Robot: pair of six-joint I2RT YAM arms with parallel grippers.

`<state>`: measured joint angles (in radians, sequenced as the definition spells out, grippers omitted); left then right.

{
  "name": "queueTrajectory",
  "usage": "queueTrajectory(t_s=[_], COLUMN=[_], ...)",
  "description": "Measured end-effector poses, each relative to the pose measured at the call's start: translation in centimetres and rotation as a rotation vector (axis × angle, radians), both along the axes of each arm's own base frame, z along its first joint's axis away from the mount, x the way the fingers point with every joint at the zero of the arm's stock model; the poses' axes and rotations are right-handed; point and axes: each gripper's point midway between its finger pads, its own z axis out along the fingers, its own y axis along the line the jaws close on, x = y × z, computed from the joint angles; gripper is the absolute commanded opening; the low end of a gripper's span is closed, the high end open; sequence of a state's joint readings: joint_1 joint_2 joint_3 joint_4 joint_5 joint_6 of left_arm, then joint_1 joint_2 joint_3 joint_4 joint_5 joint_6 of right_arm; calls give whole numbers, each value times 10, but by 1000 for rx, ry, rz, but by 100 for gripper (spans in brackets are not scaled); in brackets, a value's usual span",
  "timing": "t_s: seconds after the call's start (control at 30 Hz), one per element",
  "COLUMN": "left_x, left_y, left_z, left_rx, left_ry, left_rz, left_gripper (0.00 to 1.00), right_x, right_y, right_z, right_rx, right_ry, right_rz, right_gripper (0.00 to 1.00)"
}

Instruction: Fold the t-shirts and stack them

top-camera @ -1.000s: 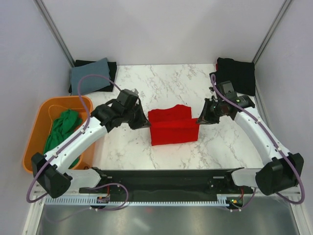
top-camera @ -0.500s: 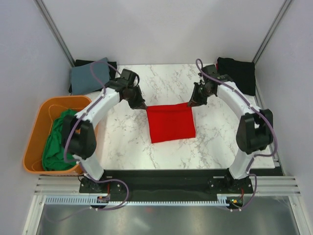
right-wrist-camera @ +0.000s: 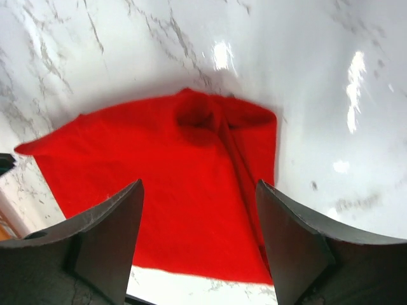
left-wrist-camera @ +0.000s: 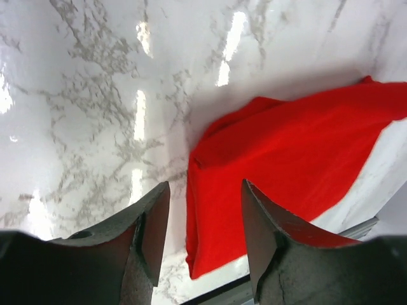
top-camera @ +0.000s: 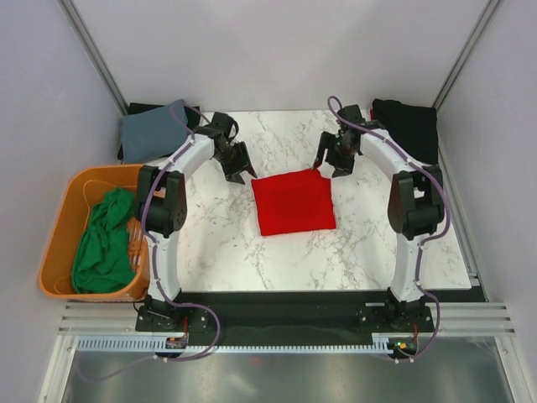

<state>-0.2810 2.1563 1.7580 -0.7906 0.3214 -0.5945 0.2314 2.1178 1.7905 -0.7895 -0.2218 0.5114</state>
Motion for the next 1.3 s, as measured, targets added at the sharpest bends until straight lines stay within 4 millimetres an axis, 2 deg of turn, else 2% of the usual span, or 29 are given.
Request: queueTrajectory(t_s=[0.1,0.23,0.3,0.4,0.47,0.57,0.67,0.8,0.9,1.03,1.07,1.13,1.17,1.2,1.23,1.3], left_x=[-1,-13,-31,-65,-95,-140,-172,-202,-223,-241,-244,-250,-252,-255,-257,-261], left_y=[1,2,5,12,19,34,52,69,81,97,102,110,112,114,114,114], left_z=[26,76,102,126,132,130,127,134,141,153,156,161,161,159,155,140], left_rx=[-7,-28,-38,-41,-32,-11,22,36,34,50,55,68,71,71,66,66], left_ry=[-48,-145,-198,-253,-272,-280,-294,-368,-441,-548,-572,-616,-631,-639,-642,-621], left_rz=[-9,-19,-31,-52,-68,-81,-65,-39,-21,22,35,60,68,72,71,64], left_gripper=[58,58,58,58,58,58,58,58,58,59,59,59,60,59,62,63], right_x=[-27,-68,-80,-86,-85,-74,-60,-41,-21,5,8,9,7,4,2,-3], right_y=[-10,-21,-20,-23,-25,-27,-26,-22,-16,-3,1,8,13,19,24,32], right_z=[18,35,32,14,5,-9,-27,-48,-47,-47,-47,-49,-52,-55,-58,-60], right_rx=[-15,0,26,45,50,52,54,55,75,109,113,116,116,116,120,129], right_ry=[-25,-72,-74,-50,-37,-32,-16,-6,-34,-82,-89,-99,-95,-89,-82,-74], right_rz=[-8,-1,16,31,37,51,65,73,81,98,103,121,134,147,157,173], right_gripper=[85,95,98,98,98,98,98,98,96,82,69,50,33,24,10,1])
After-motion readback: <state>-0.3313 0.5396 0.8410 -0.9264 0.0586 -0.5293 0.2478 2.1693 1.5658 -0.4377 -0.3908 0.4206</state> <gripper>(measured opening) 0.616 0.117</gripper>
